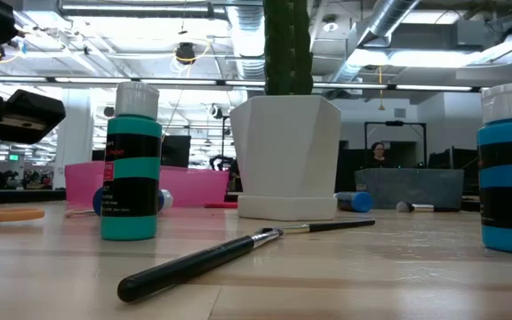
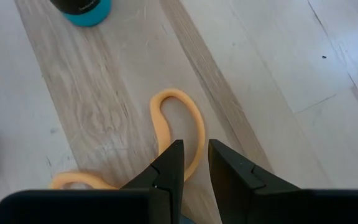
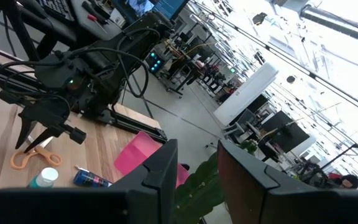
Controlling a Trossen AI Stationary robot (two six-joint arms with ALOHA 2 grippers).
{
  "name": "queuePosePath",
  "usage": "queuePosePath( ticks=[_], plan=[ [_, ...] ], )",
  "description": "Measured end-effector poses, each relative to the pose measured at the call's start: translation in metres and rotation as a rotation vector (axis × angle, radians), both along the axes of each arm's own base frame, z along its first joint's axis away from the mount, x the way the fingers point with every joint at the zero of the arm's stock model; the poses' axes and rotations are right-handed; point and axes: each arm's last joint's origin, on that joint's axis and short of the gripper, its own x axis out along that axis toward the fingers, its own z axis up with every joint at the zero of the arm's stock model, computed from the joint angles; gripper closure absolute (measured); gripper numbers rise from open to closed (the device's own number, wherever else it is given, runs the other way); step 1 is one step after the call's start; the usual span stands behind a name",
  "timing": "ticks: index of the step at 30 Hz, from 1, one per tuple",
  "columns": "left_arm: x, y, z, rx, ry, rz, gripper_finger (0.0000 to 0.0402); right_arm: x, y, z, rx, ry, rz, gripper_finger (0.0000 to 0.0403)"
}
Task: Pick & Place Paint Supplies
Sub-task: Put the yellow scissors into the pink bin
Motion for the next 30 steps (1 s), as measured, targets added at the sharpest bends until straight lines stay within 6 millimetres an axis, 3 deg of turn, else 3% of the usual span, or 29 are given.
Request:
queuePosePath(
  ticks=[11,16,22,30],
  plan=[
    [0.004,-0.002,-0.020,0.048,0.057,-0.003,0.0334,0.000,0.000,0.000,0.004,-0.003,0.000,0.0294],
    [0.003,-0.002,-0.020,0.041,0.058,0.010,0.0342,0.000,-0.001,0.000,0.010,-0.006,0.000,0.0294],
    [0.003,-0.002,-0.021,0.024,0.073,0.048,0.0394,-0.001,-0.001,-0.001,0.010,-0.006,0.000,0.0294],
    [0.003,-0.002,-0.013,-0.028,0.051,0.035,0.0398,-0.001,-0.001,-0.001,0.011,-0.005,0.001,0.0294]
  ],
)
